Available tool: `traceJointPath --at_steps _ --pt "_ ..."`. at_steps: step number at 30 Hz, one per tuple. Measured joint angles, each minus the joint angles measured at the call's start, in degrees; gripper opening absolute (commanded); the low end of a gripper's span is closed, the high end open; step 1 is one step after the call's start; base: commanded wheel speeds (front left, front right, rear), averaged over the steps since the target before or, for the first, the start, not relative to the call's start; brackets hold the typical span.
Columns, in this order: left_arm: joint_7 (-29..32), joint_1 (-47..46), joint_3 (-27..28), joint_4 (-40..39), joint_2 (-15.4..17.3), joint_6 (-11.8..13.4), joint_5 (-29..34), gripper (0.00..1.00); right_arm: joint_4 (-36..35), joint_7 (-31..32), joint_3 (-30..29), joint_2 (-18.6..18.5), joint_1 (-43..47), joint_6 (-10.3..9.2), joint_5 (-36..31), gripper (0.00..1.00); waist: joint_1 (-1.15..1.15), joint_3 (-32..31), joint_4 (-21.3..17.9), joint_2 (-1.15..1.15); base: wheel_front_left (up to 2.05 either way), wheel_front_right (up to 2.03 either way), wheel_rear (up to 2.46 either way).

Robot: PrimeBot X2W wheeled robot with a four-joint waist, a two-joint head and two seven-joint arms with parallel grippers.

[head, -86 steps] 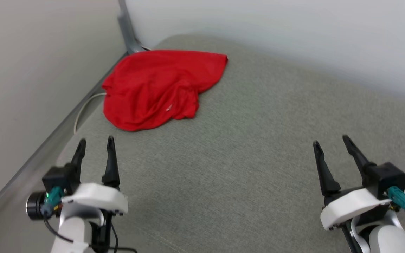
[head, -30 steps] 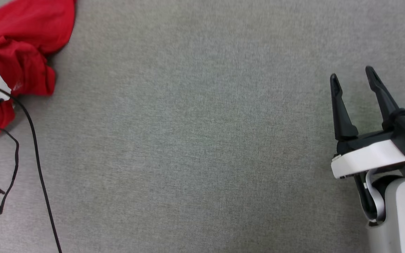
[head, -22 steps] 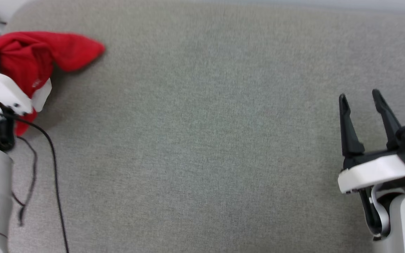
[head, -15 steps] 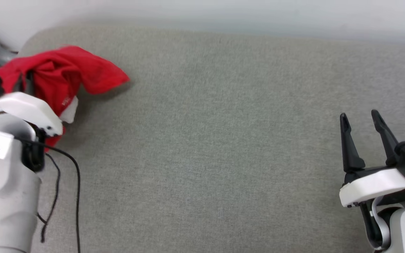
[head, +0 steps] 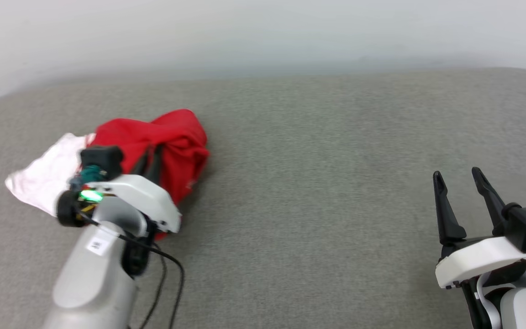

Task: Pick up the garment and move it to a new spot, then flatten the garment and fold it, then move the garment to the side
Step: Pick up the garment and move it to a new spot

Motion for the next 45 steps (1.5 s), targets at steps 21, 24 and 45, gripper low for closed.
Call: traceJointPath --at_steps 21,24,45 --pt "10.59 9.36 -29.25 -9.55 -10.06 -4.85 2.38 0.00 0.16 -1.48 0.57 -0.01 0.09 0.00 4.09 1.00 0.01 4.89 -8.08 0.00 0.00 0.00 0.00" --pt "10.83 10.29 -32.14 -9.53 -9.87 -4.97 2.04 0.00 0.37 -1.75 0.51 -0.01 -0.15 0.00 4.08 1.00 0.01 5.72 -7.79 0.00 0.00 0.00 0.00" --pt "-9.78 9.26 -25.81 -14.35 -8.98 0.57 1.97 1.00 0.49 0.60 0.91 0.00 2.18 0.00 2.52 1.00 0.01 -1.43 -2.92 0.00 0.00 0.00 0.00"
